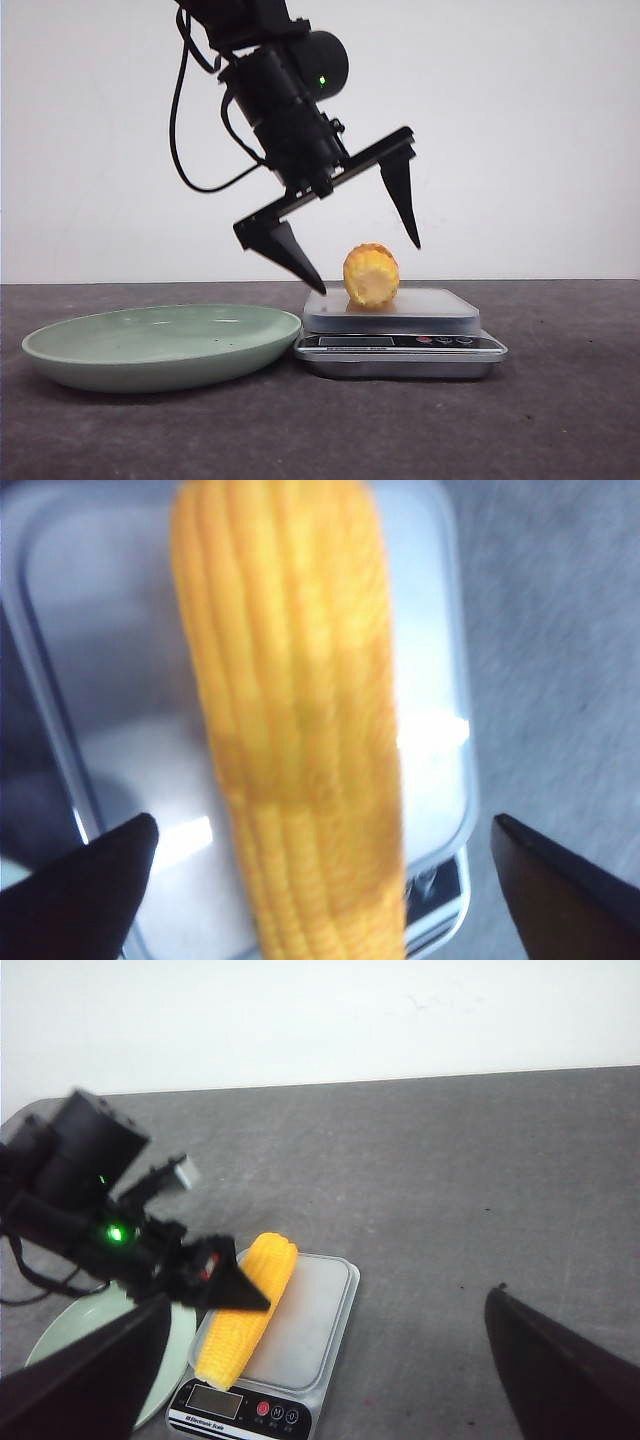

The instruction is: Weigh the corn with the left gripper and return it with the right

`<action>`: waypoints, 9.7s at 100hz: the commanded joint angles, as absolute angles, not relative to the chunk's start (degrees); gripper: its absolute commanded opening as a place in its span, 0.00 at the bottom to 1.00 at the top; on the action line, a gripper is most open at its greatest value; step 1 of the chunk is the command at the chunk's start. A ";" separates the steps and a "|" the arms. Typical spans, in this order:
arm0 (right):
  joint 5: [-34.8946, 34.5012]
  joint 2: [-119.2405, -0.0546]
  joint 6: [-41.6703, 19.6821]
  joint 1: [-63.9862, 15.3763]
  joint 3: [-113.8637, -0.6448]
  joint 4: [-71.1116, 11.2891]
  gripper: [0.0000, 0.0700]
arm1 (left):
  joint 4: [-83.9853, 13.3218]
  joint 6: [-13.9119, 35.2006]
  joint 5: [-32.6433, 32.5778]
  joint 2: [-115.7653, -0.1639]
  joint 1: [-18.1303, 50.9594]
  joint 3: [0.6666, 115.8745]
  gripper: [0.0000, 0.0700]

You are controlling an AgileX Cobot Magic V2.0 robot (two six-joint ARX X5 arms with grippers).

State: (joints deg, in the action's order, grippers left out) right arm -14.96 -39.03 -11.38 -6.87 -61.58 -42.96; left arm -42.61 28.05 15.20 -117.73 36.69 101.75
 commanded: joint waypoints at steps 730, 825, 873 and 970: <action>31.92 -86.91 -6.28 -68.05 -97.08 -38.09 0.01 | -83.13 11.35 -15.44 -35.55 38.37 109.54 0.89; 27.44 -42.26 8.32 -73.38 -64.01 -20.25 0.01 | -83.09 15.62 -16.51 -35.55 38.37 104.68 0.01; 27.44 -38.37 8.32 -73.36 -64.03 -21.04 0.01 | -83.07 15.62 -16.51 -35.55 38.37 104.68 0.02; 10.11 -19.25 5.32 -20.25 -20.34 -0.36 0.01 | -82.67 15.64 -16.51 -35.55 38.37 104.90 0.02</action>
State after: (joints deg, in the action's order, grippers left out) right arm 10.52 -22.28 6.33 -22.72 -23.59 -1.08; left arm -81.32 15.66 -16.38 -35.09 37.95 103.59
